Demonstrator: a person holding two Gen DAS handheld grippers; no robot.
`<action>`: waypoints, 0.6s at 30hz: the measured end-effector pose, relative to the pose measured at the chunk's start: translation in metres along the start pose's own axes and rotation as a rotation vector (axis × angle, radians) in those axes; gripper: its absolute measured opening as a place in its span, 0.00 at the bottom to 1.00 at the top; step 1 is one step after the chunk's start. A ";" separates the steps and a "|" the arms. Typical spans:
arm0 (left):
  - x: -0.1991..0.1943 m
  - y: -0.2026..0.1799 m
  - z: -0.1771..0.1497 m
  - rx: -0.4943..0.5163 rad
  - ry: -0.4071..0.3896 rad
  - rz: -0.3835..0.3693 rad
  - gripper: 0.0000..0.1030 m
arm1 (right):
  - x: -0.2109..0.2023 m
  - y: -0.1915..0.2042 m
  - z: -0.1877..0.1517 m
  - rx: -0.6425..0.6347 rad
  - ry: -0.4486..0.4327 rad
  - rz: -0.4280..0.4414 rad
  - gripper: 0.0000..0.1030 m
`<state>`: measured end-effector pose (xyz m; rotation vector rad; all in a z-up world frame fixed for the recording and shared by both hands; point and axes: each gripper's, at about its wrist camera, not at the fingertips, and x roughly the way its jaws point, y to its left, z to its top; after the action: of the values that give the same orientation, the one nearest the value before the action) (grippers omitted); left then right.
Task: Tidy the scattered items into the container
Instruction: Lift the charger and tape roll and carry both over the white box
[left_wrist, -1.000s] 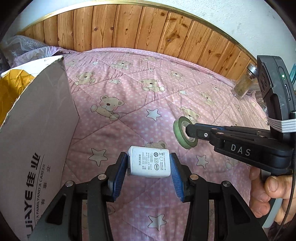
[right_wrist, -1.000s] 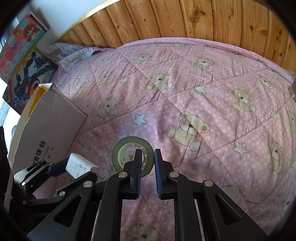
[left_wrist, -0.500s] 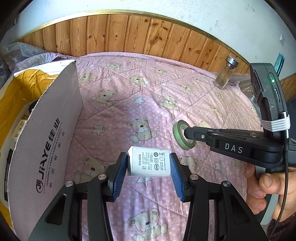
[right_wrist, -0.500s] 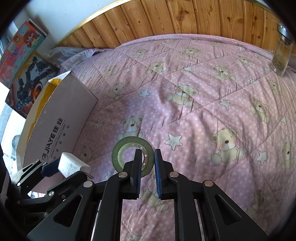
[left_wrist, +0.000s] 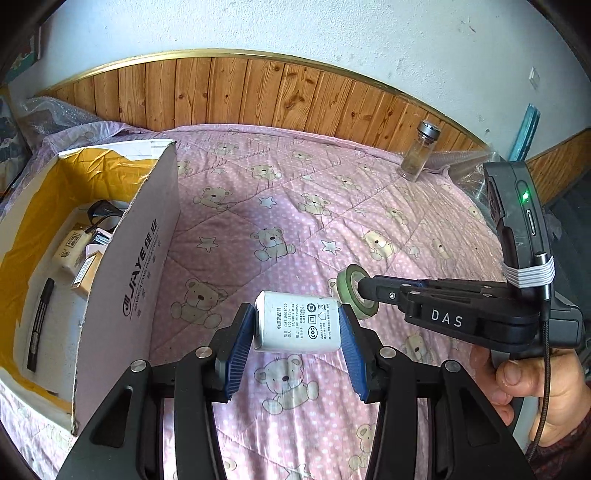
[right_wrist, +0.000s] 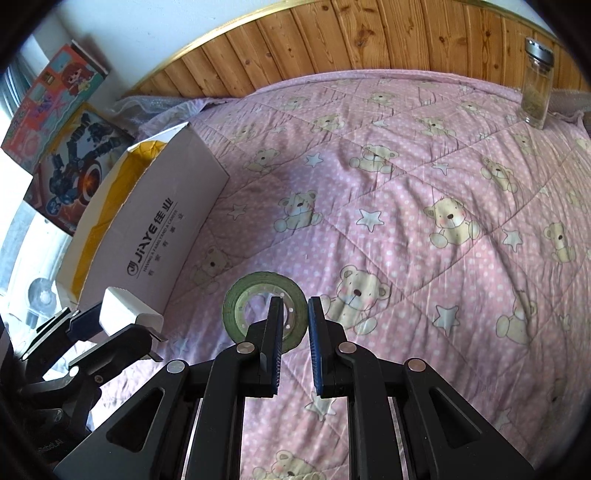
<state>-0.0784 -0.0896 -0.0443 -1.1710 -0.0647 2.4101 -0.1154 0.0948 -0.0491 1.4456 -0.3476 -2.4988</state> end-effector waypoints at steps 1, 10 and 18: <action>-0.005 -0.001 -0.003 0.003 -0.004 -0.002 0.46 | -0.003 0.003 -0.003 -0.002 -0.002 0.001 0.13; -0.050 0.005 -0.019 -0.006 -0.052 -0.016 0.46 | -0.032 0.037 -0.016 -0.036 -0.040 0.009 0.13; -0.086 0.016 -0.031 -0.021 -0.101 -0.028 0.46 | -0.048 0.075 -0.025 -0.092 -0.063 0.022 0.13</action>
<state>-0.0152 -0.1446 -0.0046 -1.0500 -0.1373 2.4479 -0.0643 0.0370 0.0014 1.3245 -0.2544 -2.5119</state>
